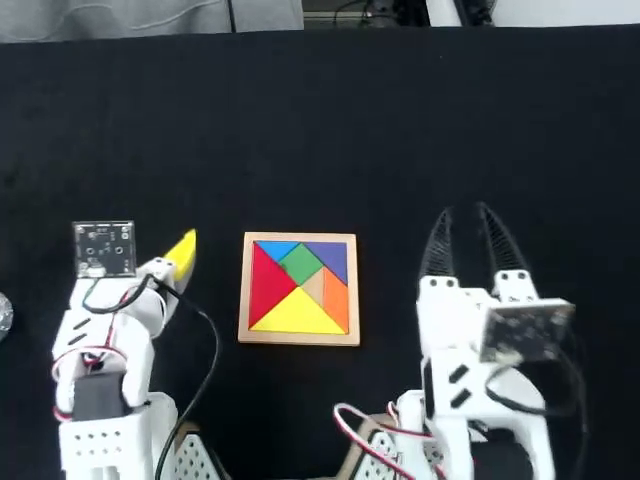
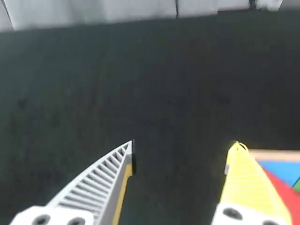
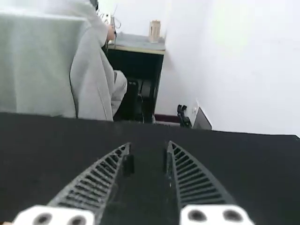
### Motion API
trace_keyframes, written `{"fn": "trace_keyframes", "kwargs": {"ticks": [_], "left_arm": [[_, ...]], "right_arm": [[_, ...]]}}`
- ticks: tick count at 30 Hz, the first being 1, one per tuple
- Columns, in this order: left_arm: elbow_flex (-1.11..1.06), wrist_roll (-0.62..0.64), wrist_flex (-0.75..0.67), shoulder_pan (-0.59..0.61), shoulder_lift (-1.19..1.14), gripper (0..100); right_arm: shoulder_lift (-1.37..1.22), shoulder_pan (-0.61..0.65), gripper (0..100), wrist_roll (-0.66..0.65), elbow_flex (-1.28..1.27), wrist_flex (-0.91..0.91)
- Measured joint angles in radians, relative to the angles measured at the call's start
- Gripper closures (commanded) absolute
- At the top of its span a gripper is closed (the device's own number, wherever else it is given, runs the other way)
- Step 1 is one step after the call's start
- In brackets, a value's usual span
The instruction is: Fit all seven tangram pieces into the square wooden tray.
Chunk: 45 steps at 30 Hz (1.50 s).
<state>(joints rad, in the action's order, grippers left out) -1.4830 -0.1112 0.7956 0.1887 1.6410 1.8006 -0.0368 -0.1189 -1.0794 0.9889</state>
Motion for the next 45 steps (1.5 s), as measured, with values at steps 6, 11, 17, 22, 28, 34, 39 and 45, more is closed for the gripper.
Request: {"fn": "trace_keyframes", "kwargs": {"ticks": [6, 11, 17, 22, 28, 34, 39, 45], "left_arm": [[-0.203, -0.002, -0.124, 0.002, -0.005, 69], [-0.206, -0.002, -0.127, 0.002, -0.002, 69], [-0.206, -0.002, 0.020, 0.002, -0.002, 69], [-0.206, -0.002, 0.201, 0.002, 0.000, 69], [-0.206, -0.002, 0.275, 0.002, 0.000, 69], [-0.206, 0.002, 0.384, 0.002, 0.005, 69], [-0.206, 0.002, 0.390, 0.002, 0.002, 69], [-0.206, 0.002, 0.390, 0.002, 0.002, 69]], "right_arm": [[0.005, 0.003, 89.3, -0.009, -0.270, -0.074], [0.005, 0.005, 89.2, -0.009, -0.364, -0.109], [0.005, 0.005, 89.0, -0.009, -0.491, -0.109], [0.005, 0.005, 89.0, -0.009, -0.600, -0.078], [0.005, 0.008, 89.2, -0.012, -0.606, 0.155], [0.005, 0.008, 89.2, -0.012, -0.606, 0.302], [0.005, 0.008, 89.1, -0.012, -0.606, 0.308], [0.005, 0.008, 89.1, -0.012, -0.606, 0.308]]}}
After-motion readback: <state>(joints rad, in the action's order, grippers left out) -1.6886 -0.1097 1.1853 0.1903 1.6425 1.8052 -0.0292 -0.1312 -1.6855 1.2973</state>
